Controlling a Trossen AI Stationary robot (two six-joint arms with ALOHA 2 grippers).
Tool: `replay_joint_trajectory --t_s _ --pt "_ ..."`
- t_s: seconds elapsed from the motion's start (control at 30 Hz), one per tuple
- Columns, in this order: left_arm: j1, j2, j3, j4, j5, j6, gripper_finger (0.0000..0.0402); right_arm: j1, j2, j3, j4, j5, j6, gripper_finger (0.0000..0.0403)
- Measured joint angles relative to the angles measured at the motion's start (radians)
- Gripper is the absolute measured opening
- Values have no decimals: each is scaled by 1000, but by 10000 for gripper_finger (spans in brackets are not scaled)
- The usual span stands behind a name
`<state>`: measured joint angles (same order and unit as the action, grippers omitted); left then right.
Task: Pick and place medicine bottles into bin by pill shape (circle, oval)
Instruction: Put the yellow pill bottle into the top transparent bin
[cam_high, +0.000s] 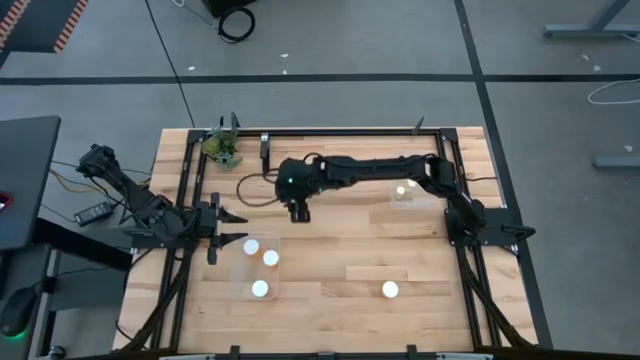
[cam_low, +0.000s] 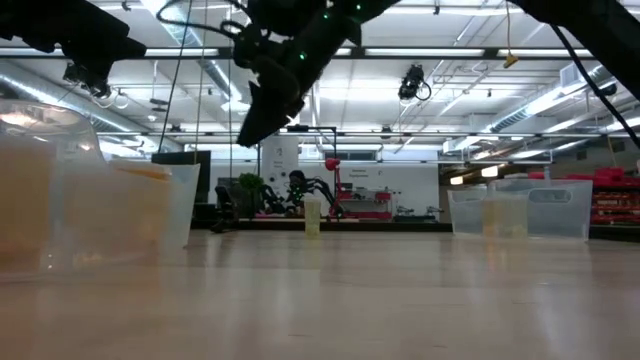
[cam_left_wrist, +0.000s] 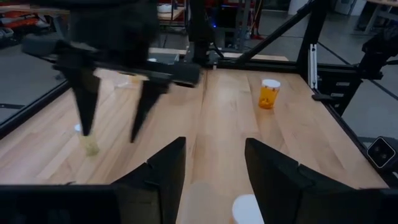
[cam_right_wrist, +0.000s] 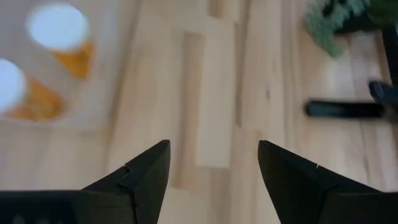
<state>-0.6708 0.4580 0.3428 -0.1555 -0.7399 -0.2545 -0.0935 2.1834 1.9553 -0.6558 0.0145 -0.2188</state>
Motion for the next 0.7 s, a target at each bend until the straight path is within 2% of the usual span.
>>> replay_joint_trajectory --t_s 0.33,0.53,0.7 --pt "0 0 0 -1 0 3 176 -104 -1 -10 -8 -24 -33 249" --pt "0 0 0 -2 0 4 173 -144 -2 -117 97 -45 -24 249" --pt "0 0 0 -2 0 4 174 -180 2 -210 173 -15 -20 249"
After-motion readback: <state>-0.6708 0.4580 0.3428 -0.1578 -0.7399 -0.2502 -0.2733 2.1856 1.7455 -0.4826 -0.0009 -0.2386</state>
